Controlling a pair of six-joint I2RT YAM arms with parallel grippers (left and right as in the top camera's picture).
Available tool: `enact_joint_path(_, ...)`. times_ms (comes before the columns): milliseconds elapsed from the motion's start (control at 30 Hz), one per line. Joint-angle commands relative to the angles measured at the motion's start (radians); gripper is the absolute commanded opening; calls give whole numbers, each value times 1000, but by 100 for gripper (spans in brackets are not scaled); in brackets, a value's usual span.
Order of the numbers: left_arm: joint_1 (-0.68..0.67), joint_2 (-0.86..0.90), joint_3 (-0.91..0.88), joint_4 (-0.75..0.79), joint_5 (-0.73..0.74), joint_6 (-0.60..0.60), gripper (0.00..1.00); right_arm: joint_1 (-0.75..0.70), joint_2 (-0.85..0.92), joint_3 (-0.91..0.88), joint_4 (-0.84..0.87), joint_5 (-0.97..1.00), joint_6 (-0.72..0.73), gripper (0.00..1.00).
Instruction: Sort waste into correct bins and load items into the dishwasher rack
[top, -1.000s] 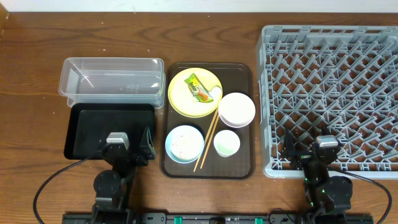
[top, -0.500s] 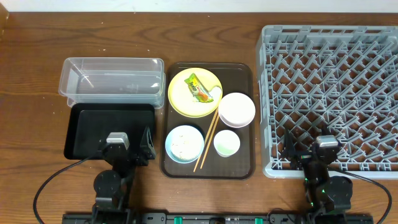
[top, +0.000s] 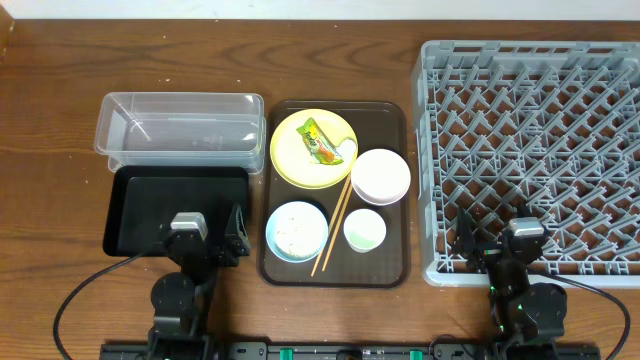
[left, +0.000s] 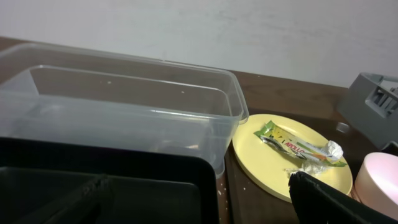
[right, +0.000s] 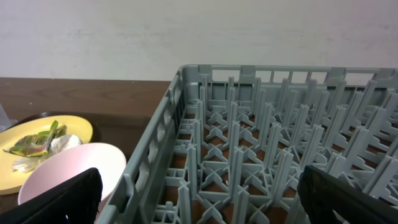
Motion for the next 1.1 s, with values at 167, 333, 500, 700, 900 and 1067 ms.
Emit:
enact_joint_path(167,5,64,27,-55,0,-67,92,-5,2,56,-103,30,77,99)
enact_joint_path(333,5,144,120,-138,0,-66,92,-6,42,114,-176,31,105,99)
enact_joint_path(500,5,262,229,-256,7,-67,93,-6,157,210,-220,37,105,99)
enact_joint_path(700,5,439,398,-357,11,-67,92,-5,381,394,-343,37,105,99)
enact_joint_path(900,5,668,628,-535,96,-67,93,-6,650,632,-560,36,104,99)
enact_joint_path(1067,5,863,817,-750,116,-67,92,-6,850,817,-713,37,99,99)
